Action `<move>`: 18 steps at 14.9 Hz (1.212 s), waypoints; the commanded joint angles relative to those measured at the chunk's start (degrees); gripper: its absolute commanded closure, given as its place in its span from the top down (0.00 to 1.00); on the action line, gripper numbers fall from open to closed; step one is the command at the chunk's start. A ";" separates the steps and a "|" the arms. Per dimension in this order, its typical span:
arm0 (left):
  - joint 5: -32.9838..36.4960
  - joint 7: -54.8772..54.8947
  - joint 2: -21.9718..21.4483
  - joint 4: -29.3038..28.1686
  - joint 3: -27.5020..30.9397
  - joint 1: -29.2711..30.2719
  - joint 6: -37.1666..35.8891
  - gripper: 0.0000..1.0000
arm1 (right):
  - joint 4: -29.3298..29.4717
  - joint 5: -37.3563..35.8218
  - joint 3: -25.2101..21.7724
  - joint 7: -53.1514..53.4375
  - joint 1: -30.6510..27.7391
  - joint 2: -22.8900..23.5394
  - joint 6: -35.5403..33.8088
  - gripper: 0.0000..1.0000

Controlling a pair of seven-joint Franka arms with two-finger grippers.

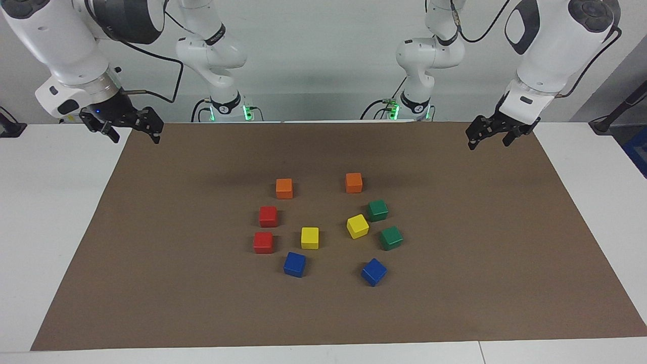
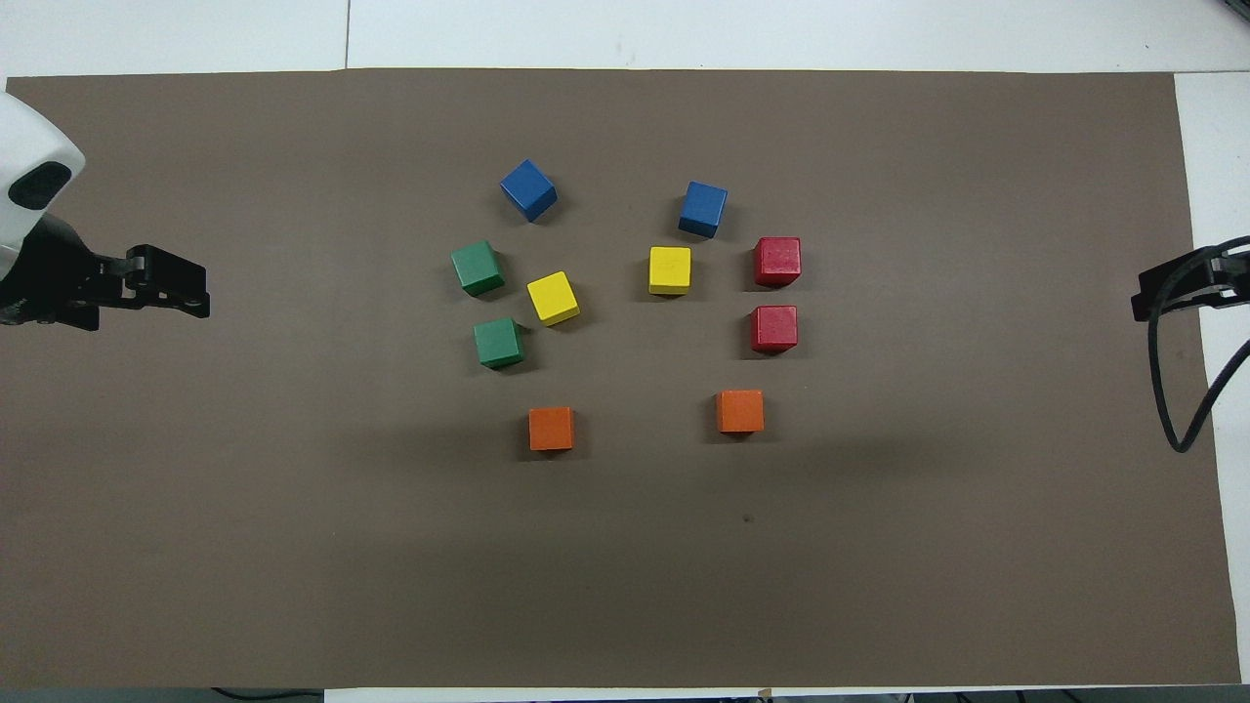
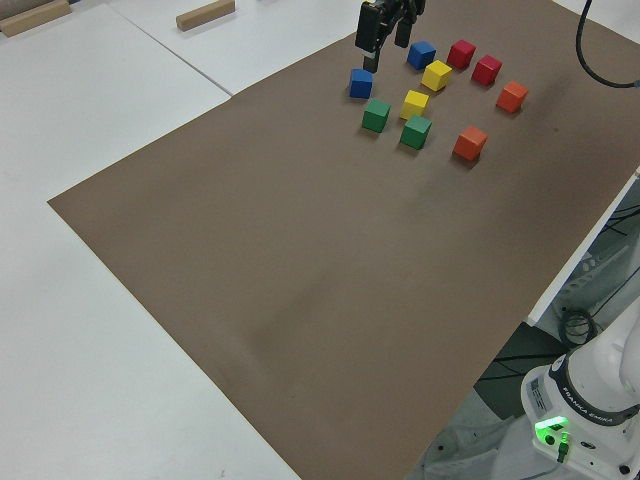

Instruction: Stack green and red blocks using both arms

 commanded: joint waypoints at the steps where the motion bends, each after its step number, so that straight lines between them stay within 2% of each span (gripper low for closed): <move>1: -0.68 0.43 -0.23 0.35 0.11 -0.08 -0.17 1.00 | -1.13 0.10 0.62 -0.02 -0.88 -0.61 0.31 1.00; 7: -0.77 0.08 -0.41 -0.35 -0.15 -0.61 1.85 1.00 | -1.31 1.76 0.71 0.24 -0.36 -0.70 0.48 1.00; 10: -0.86 -7.53 -0.58 -0.97 -0.33 -0.70 2.03 1.00 | -1.22 2.21 1.84 4.45 0.61 -0.35 2.67 1.00; 13: -1.29 -9.33 -0.58 -2.54 -0.33 -1.92 4.04 1.00 | -0.69 2.21 2.02 4.72 1.93 1.49 4.43 1.00; 16: -3.14 -9.59 1.34 -2.29 -0.33 -2.80 4.66 1.00 | -0.17 2.12 2.99 5.86 1.93 3.07 6.11 1.00; 18: -3.14 -10.38 4.15 -2.29 -0.24 -5.08 7.02 1.00 | -0.17 2.21 4.22 7.88 1.93 4.92 7.94 1.00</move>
